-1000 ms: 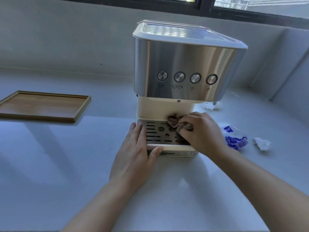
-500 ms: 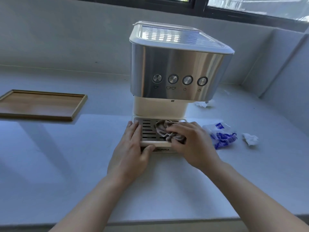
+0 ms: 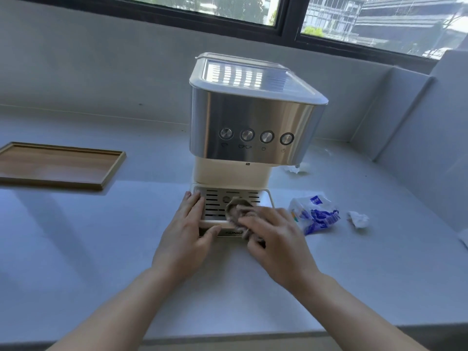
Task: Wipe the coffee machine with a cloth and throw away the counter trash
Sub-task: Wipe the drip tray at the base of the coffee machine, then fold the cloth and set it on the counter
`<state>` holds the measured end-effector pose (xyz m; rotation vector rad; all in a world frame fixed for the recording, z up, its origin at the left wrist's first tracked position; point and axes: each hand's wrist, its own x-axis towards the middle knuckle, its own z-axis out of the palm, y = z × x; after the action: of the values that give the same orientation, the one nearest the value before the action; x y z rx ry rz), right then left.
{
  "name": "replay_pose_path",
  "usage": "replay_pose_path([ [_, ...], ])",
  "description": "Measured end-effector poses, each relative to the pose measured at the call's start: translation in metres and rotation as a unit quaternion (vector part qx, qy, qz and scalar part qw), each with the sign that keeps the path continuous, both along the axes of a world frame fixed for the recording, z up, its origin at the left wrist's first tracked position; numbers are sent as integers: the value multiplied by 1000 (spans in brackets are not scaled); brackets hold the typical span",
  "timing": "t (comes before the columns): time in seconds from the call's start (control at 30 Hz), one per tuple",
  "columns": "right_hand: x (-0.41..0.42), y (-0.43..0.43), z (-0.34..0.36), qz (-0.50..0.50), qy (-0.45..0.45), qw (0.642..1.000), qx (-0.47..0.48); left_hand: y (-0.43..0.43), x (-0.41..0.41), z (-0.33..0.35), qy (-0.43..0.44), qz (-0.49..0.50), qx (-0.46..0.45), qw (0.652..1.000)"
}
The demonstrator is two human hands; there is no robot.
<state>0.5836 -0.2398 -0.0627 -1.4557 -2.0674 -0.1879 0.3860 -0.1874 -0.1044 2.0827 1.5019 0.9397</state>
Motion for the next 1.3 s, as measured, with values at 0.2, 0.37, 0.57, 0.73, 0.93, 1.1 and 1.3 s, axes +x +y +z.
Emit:
replay_pose_path([
  [0.2, -5, -10, 25, 37, 147, 976, -157, -31, -16, 37, -16, -89, -9, 996],
  [0.37, -34, -28, 52, 125, 183, 948, -229, -80, -31, 70, -88, -164, -51, 981],
  [0.57, -74, -37, 101, 198, 149, 939, -238, -104, -81, 113, 4, -86, -24, 996],
  [0.73, -117, -39, 124, 230, 161, 927, -247, -124, -119, 137, 35, -39, -23, 998],
  [0.93, -185, -22, 124, 235, 147, 925, -260, -129, -164, 129, -11, 51, -30, 998],
  [1.1, -240, 6, 114, 242, 135, 921, -275, -102, -223, 132, 4, 90, -45, 995],
  [1.3, -291, 42, 93, 239, 100, 923, -285, -55, -285, 128, 110, 62, -38, 991],
])
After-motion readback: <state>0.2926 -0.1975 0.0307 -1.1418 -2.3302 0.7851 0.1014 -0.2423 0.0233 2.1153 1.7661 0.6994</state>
